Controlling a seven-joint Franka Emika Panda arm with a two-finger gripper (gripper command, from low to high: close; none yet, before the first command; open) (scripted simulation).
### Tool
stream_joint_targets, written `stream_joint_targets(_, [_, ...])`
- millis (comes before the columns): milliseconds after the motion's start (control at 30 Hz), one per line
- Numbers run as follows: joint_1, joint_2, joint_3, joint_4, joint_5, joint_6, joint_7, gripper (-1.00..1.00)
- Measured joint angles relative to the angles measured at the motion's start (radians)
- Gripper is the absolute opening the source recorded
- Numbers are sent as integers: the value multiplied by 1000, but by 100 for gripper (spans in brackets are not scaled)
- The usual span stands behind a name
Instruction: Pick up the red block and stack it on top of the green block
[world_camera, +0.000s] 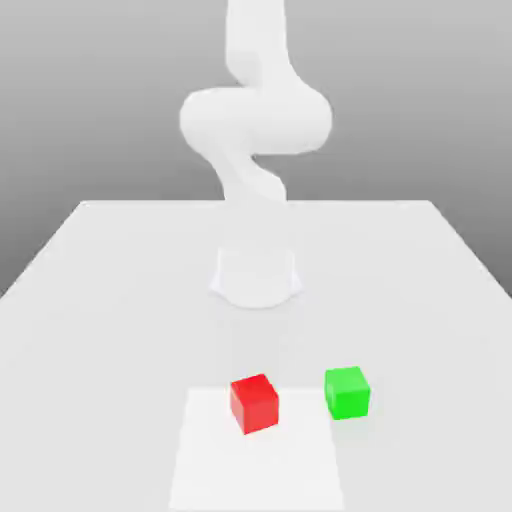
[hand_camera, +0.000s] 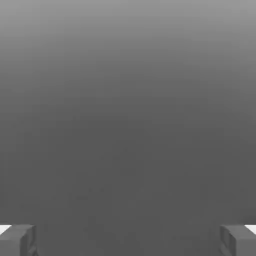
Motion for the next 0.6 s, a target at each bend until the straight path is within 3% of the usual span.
stream_joint_targets(600, [103, 673, -107, -481, -13, 458, -371, 0])
